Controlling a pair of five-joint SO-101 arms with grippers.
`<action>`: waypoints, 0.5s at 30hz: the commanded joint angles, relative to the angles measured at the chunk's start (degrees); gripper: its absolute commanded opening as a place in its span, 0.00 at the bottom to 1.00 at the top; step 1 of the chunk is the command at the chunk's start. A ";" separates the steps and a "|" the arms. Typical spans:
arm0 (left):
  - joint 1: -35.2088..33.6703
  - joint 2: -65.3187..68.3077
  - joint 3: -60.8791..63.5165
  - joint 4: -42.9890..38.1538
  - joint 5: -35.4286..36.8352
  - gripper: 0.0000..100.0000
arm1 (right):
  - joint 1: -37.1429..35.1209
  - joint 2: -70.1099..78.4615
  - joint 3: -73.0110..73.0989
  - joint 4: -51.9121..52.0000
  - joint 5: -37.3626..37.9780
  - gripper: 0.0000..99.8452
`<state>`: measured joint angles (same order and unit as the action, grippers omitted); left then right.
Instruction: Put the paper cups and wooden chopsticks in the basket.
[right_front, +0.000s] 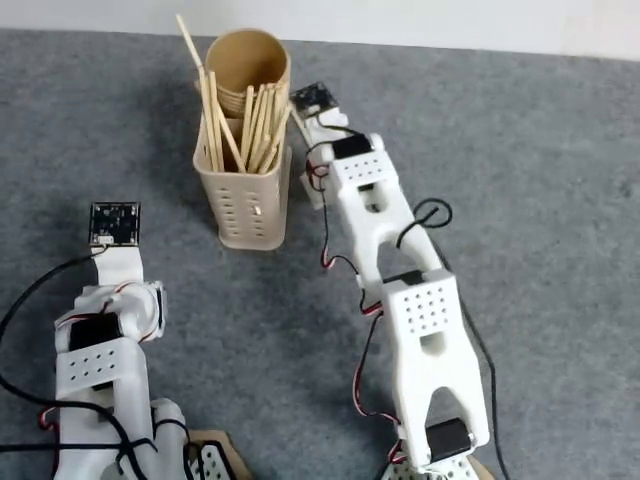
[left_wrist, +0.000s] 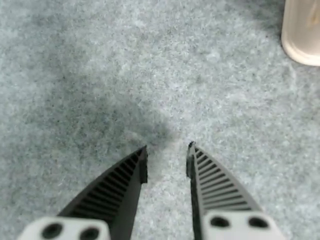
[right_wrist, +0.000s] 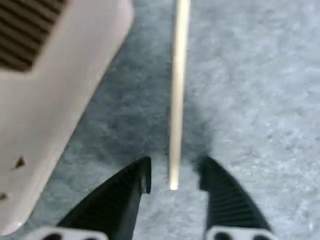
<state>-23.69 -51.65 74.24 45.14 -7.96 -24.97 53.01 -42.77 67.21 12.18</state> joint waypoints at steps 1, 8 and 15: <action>0.57 -0.92 -0.13 -0.97 0.26 0.14 | 0.13 0.04 -1.71 1.54 -0.44 0.08; 0.57 -0.92 -0.13 -0.97 0.26 0.14 | 3.82 -1.98 -4.97 17.10 -1.49 0.01; 0.57 -0.92 -0.13 -0.97 0.26 0.14 | 9.19 -5.49 -7.69 29.41 -2.81 0.01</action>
<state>-23.69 -51.65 74.24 45.14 -7.96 -17.76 53.19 -48.40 91.30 9.89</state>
